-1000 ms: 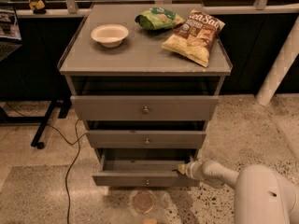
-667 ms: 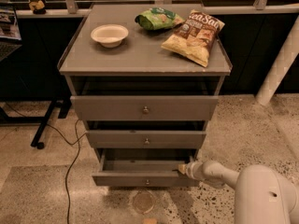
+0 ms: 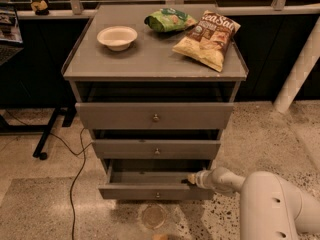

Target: Open bottom drawer

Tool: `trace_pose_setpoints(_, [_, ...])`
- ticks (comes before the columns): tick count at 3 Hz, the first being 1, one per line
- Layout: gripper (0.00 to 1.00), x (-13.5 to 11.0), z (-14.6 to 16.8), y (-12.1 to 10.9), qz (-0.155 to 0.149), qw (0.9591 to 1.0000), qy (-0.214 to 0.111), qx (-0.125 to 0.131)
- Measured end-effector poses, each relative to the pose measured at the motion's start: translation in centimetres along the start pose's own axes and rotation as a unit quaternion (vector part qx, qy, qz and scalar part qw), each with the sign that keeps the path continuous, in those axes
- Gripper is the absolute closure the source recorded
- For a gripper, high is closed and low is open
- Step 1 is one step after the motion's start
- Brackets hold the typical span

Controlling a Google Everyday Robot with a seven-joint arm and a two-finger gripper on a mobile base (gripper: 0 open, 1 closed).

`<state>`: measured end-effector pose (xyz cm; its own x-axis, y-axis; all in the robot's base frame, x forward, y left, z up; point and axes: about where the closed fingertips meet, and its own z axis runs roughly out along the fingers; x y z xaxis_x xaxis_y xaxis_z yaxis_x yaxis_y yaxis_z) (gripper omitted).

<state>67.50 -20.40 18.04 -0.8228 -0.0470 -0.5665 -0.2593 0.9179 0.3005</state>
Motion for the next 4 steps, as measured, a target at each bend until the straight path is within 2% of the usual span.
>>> trace_pose_setpoints(1, [1.0, 0.7, 0.2, 0.2, 0.0, 1.0, 0.006, -0.002])
trace_pose_setpoints(3, [1.0, 3.8, -0.3, 0.8, 0.008, 0.9997, 0.016, -0.019])
trace_pose_setpoints(4, [1.0, 3.6, -0.4, 0.9, 0.008, 0.9997, 0.016, -0.019])
